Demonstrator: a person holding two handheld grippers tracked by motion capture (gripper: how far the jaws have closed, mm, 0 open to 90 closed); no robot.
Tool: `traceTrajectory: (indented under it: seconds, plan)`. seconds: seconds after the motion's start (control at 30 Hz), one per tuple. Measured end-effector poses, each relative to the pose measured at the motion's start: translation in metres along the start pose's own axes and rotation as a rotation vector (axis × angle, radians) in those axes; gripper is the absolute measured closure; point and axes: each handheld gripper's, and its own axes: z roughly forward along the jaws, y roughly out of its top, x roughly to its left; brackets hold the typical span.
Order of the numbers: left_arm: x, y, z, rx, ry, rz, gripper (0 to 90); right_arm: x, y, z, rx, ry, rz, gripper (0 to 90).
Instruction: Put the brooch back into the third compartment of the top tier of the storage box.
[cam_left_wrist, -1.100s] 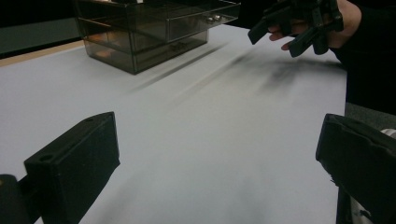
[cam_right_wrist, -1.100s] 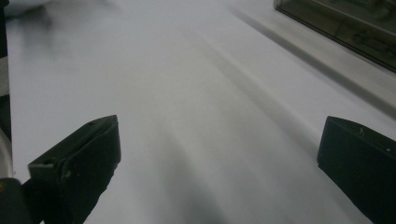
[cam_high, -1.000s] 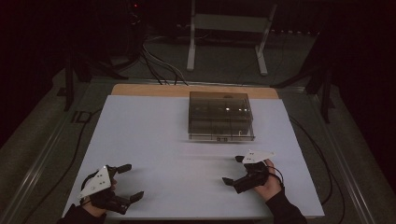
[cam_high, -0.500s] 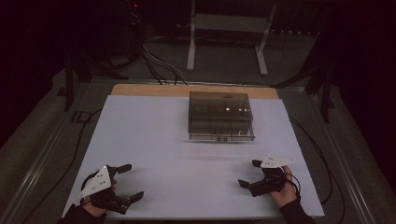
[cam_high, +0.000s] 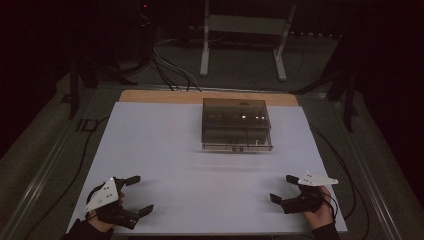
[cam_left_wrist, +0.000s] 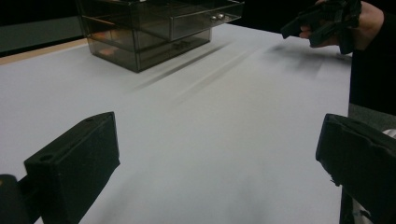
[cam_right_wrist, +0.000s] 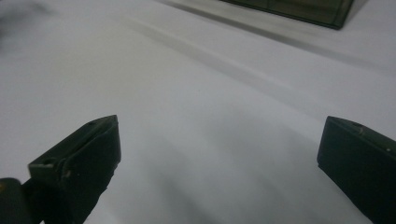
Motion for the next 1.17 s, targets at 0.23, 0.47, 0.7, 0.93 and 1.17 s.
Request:
traceTrajectory:
  seconds: [0.23,0.47,0.7,0.93,1.17]
  plan:
    - [0.001,-0.001,0.0,0.001,0.001,-0.005,0.5,-0.008,-0.009,0.0,-0.013,-0.013,0.048,0.0]
    - [0.001,-0.002,0.0,0.007,0.002,-0.009,0.5,-0.011,-0.005,0.003,-0.055,-0.019,0.046,0.0]
    - [0.001,-0.002,0.001,0.013,0.003,-0.009,0.5,-0.007,-0.001,0.008,-0.063,-0.002,0.024,0.0]
    - [0.0,-0.002,-0.001,0.009,0.01,-0.009,0.5,-0.004,0.001,0.012,-0.053,0.01,-0.01,0.0]
    - [0.0,-0.003,-0.001,0.013,0.011,-0.01,0.5,-0.005,0.002,0.013,-0.055,0.007,-0.013,0.0]
